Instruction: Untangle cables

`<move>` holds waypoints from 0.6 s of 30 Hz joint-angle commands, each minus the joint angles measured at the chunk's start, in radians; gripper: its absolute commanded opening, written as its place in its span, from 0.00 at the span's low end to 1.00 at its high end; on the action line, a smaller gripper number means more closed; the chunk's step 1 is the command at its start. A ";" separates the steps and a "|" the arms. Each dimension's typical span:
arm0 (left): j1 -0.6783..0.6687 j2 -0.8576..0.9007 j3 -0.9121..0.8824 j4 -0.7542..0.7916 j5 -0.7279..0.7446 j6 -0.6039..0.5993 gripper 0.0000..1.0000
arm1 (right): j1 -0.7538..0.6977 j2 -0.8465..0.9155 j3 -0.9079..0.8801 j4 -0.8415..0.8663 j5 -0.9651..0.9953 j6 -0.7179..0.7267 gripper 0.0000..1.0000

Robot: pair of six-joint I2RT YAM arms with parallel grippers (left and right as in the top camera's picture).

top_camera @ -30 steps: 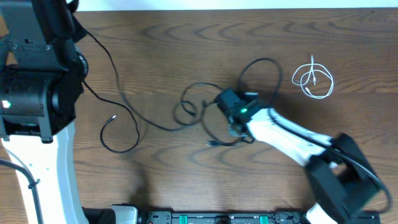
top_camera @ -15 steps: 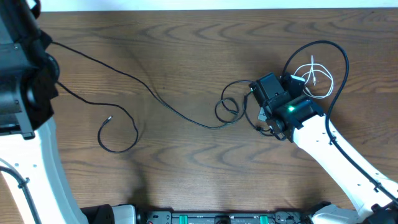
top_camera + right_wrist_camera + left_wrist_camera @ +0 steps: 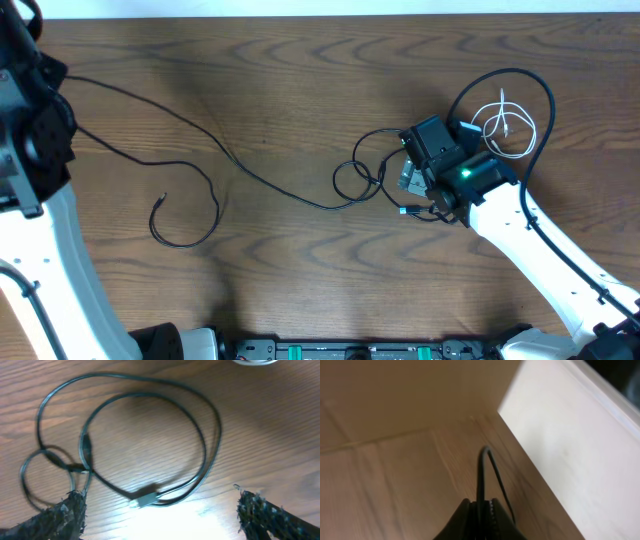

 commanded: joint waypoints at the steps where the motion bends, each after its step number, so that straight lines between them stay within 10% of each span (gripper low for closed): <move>1: 0.003 0.064 0.008 0.000 0.236 0.118 0.15 | 0.000 0.008 0.010 0.010 -0.082 -0.002 0.96; 10: 0.033 0.247 0.008 -0.026 0.345 0.297 0.80 | 0.000 0.009 0.010 0.013 -0.168 -0.098 0.98; 18: 0.045 0.323 0.008 -0.182 0.512 0.312 0.85 | 0.007 0.009 0.010 0.029 -0.185 -0.102 0.98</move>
